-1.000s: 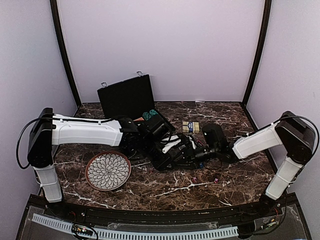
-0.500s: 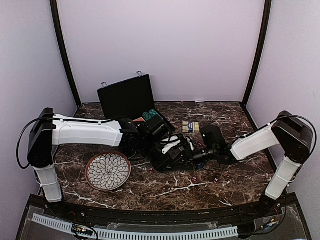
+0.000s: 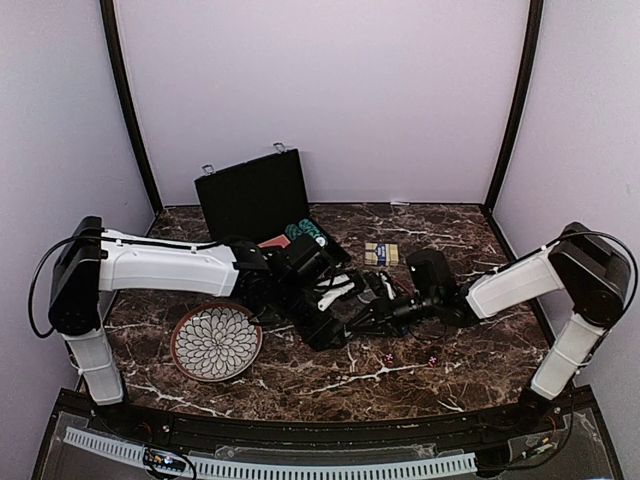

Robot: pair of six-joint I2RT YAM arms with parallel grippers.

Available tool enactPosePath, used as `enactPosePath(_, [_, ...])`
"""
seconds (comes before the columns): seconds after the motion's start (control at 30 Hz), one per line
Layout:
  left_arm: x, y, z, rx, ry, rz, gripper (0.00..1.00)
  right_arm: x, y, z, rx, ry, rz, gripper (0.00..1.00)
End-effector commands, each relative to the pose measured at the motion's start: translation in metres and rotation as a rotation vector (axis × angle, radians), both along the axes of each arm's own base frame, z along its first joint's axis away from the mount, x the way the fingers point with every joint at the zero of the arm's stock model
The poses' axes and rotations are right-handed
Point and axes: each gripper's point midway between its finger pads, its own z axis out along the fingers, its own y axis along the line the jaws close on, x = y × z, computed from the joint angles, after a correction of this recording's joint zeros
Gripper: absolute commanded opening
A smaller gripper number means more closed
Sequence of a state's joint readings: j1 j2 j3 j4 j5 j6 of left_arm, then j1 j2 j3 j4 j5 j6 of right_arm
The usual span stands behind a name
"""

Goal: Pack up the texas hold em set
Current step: Pass from the left arm to the right, then pass from the right arm to the left

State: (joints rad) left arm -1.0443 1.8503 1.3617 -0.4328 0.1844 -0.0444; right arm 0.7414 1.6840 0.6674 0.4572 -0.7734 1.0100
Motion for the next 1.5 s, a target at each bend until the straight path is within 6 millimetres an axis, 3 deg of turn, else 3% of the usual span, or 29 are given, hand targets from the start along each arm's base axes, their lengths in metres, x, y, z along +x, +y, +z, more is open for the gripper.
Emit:
enactPosePath(0.0, [-0.006,0.006,0.039,-0.155,0.034,0.001,0.73,0.009,-0.007,0.013,-0.027,-0.128,0.014,0.00])
enactPosePath(0.3, [0.001,0.019,0.076,-0.455,0.279,0.014,0.78,-0.001,-0.005,0.054,0.043,-0.319,0.153,0.00])
enactPosePath(0.57, [-0.004,0.014,0.094,-0.612,0.462,-0.063,0.55,-0.018,0.003,0.093,0.153,-0.402,0.246,0.00])
enactPosePath(1.07, [-0.012,0.004,0.090,-0.649,0.569,-0.140,0.32,-0.025,0.008,0.107,0.218,-0.405,0.261,0.00])
enactPosePath(1.37, [-0.016,0.004,0.095,-0.675,0.594,-0.172,0.00,-0.018,0.008,0.103,0.189,-0.406,0.231,0.00])
enactPosePath(1.47, [-0.015,0.003,0.099,-0.685,0.588,-0.175,0.00,-0.013,0.007,0.101,0.161,-0.408,0.209,0.09])
